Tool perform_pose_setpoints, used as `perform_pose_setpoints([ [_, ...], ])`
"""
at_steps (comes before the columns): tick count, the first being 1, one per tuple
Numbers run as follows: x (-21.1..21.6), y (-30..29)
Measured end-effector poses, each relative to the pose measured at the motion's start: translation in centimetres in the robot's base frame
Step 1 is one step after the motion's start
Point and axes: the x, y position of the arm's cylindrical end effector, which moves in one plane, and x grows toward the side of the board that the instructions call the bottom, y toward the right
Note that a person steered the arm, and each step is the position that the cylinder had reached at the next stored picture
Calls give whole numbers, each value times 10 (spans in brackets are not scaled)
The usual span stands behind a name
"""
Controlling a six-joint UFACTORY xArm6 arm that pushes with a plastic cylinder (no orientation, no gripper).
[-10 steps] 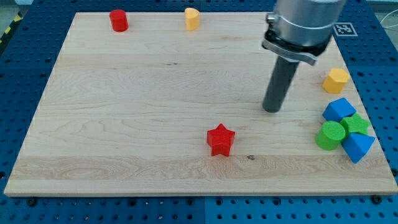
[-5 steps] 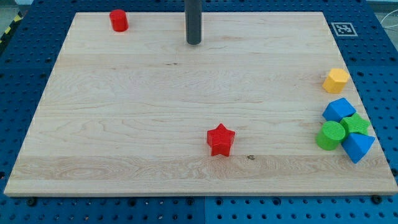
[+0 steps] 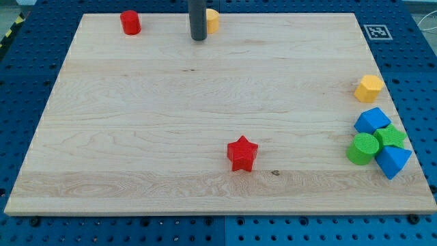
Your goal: Move the yellow heart towards top right
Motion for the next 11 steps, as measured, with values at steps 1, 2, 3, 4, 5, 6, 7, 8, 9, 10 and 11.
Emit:
perform_pose_setpoints([
  [1, -17, -1],
  [2, -23, 34],
  [3, -35, 62],
  [4, -38, 37],
  [5, -61, 32],
  [6, -64, 37],
  [7, -64, 60],
  [8, -63, 84],
  [9, -63, 116],
  [10, -63, 153],
  [11, -65, 196],
])
